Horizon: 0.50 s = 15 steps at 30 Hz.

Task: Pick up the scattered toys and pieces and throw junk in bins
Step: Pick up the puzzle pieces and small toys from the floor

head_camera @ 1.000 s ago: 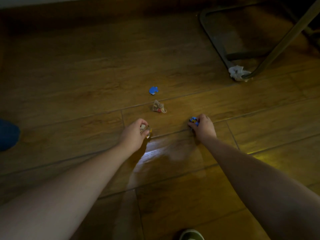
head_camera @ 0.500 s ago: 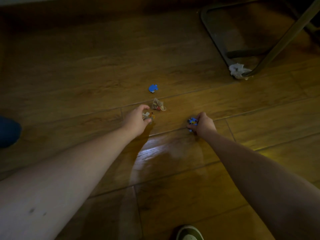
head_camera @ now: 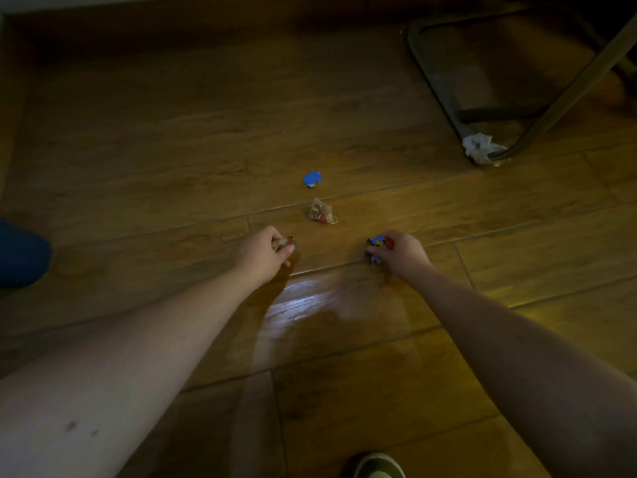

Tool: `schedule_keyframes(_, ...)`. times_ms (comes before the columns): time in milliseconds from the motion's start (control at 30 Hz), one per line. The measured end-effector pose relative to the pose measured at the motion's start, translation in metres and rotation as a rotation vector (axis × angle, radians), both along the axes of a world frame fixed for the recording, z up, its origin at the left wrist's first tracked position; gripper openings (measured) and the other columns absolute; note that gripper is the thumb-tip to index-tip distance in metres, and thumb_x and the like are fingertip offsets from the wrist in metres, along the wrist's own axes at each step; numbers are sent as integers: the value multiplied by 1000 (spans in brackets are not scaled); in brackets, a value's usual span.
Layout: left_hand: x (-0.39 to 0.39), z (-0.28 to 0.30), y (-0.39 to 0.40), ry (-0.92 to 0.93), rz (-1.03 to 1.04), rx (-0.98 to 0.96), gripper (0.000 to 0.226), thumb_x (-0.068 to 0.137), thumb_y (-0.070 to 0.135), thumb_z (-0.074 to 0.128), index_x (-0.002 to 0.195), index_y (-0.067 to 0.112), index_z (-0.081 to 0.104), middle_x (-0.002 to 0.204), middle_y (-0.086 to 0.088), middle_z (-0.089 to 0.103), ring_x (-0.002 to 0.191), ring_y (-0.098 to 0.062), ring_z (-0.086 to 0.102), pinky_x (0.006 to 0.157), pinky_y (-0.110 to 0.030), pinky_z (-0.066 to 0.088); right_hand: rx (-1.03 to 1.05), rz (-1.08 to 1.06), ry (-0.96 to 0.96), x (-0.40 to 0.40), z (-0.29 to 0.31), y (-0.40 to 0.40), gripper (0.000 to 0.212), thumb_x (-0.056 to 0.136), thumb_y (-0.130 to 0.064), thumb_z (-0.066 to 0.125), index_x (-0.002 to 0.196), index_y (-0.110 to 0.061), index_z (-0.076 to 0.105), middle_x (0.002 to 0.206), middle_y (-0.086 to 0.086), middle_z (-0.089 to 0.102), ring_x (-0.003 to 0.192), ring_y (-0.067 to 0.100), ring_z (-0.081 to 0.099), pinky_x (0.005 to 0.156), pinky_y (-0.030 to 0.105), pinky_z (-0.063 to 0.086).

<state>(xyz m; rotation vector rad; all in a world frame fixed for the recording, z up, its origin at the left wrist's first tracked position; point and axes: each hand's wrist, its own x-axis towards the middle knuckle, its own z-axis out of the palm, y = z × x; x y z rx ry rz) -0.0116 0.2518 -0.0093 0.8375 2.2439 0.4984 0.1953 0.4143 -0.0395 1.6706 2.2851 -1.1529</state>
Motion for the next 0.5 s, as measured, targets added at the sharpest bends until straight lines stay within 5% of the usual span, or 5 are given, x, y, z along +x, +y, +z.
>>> schedule_keyframes(167, -16, -11, -27, -94, 93, 67, 12, 96, 23, 56, 106, 16, 53, 83, 4, 70, 65, -10, 68, 54, -25, 46, -21, 104, 15, -25, 6, -4, 37, 87, -43, 65, 109, -13, 63, 90, 2, 58, 85, 18, 56, 58, 25, 36)
schedule_keyframes(267, -27, -17, -37, -105, 124, 1, 15, 95, 31, 57, 94, 15, 57, 89, 1, 71, 74, -16, 70, 67, -34, 55, -6, 145, -3, -39, 8, -9, 29, 89, -45, 63, 95, -16, 59, 80, -2, 54, 73, 14, 51, 50, 24, 31)
schedule_keyframes(367, -35, -25, -51, -92, 169, -96, 27, 94, 40, 55, 90, 14, 57, 91, -6, 68, 82, -22, 65, 72, -37, 51, 24, 229, -5, -54, 7, -15, 30, 90, -45, 62, 103, -18, 60, 87, -1, 58, 73, 11, 51, 51, 23, 34)
schedule_keyframes(500, -25, -28, -60, -186, 158, -130, 20, 96, 34, 54, 102, 15, 56, 90, -5, 61, 69, -14, 54, 55, -26, 39, 67, 164, 75, -77, 16, -9, 47, 89, -42, 64, 128, -15, 57, 113, 7, 64, 97, 22, 59, 72, 24, 38)
